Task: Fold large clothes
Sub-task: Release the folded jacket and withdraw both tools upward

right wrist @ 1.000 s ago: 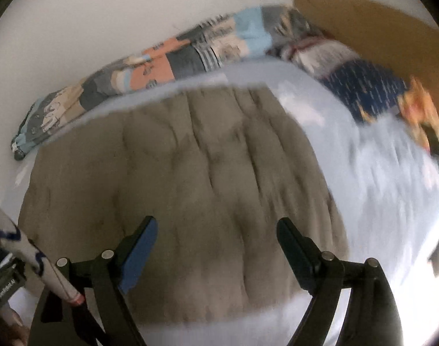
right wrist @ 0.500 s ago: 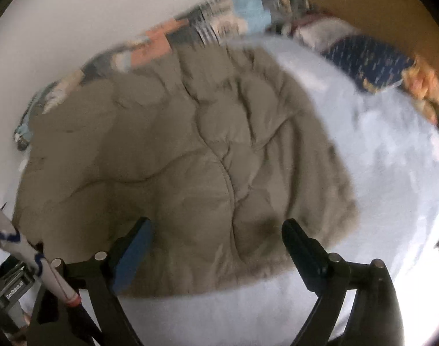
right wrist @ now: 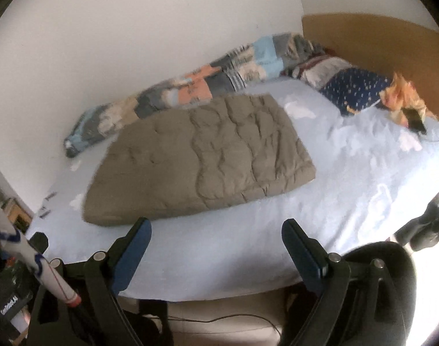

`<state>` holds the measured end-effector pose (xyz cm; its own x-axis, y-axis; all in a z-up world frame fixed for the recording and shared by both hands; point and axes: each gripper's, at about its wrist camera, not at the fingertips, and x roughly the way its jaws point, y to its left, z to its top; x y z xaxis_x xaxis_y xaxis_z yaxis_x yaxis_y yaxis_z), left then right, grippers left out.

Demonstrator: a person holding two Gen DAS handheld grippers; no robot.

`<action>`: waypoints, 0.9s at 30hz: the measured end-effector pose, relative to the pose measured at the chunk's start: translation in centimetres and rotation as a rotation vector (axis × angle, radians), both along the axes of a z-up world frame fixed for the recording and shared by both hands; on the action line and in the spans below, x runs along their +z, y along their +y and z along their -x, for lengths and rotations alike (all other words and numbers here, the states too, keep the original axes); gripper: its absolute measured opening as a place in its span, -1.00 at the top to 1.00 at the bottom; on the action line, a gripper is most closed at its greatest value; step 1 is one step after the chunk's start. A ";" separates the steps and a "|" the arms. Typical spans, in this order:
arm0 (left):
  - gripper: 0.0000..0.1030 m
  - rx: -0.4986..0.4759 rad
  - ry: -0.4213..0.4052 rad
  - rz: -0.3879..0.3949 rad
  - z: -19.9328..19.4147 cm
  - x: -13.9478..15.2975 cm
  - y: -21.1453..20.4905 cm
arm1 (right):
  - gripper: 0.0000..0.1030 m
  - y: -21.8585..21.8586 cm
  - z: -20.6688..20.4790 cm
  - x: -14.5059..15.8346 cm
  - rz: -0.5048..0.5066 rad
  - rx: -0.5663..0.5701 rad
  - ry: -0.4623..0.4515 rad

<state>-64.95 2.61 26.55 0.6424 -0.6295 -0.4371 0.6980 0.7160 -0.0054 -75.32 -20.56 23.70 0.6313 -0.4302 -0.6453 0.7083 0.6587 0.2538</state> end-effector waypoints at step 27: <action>-1.00 0.107 0.141 -0.262 -5.6 -0.9 -4.5 | -1.00 5.2 -1.3 9.1 0.186 0.063 0.047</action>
<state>-59.37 -1.88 25.65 0.6206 -0.4161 -0.6646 0.6242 0.7751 0.0976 -74.06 -15.33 32.76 0.6315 -0.5056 -0.5878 0.6726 0.7344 0.0910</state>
